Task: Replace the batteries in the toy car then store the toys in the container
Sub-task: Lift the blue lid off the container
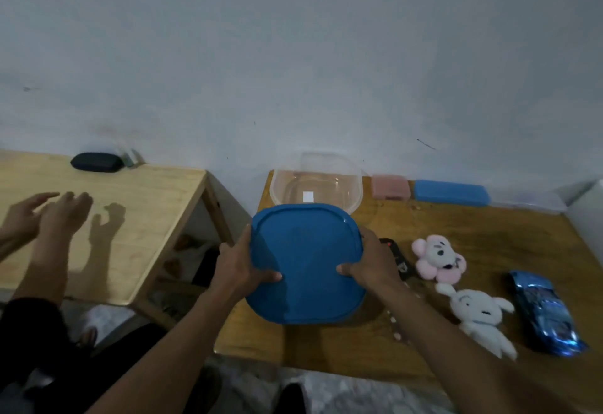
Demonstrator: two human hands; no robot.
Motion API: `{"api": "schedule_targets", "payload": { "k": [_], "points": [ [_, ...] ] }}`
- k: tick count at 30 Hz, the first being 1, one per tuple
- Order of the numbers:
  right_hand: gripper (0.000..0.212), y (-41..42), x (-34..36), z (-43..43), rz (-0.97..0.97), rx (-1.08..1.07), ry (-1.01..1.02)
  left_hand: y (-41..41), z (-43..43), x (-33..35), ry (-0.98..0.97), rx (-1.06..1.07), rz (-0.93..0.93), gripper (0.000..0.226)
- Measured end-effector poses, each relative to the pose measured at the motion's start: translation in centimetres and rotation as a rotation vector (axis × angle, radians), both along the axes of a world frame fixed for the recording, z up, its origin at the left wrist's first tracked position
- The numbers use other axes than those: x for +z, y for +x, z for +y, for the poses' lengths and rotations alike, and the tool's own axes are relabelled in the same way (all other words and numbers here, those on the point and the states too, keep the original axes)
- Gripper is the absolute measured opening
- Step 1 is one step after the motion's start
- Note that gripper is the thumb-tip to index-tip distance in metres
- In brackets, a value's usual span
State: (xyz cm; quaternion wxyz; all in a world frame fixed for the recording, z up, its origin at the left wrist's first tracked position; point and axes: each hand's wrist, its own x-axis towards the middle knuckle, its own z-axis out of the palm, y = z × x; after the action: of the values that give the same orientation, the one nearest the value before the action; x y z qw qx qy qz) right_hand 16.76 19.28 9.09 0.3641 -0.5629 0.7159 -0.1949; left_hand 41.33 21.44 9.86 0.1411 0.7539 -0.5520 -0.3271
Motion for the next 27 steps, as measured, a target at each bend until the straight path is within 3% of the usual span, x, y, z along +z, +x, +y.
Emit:
{"api": "schedule_targets", "payload": {
  "k": [8,12,27],
  "points": [
    [0.093,1.1,-4.4,4.5,0.096,0.004,0.09,0.7,3.5,-3.4,0.129,-0.034,-0.027,0.123],
    [0.081,1.9,-6.3,4.5,0.144,-0.002,0.143,1.1,2.8,-5.1,0.195,-0.057,-0.065,0.122],
    [0.076,3.1,-7.4,3.7,0.313,0.001,0.178,1.2,2.2,-7.4,0.208,-0.056,-0.065,0.119]
  ]
}}
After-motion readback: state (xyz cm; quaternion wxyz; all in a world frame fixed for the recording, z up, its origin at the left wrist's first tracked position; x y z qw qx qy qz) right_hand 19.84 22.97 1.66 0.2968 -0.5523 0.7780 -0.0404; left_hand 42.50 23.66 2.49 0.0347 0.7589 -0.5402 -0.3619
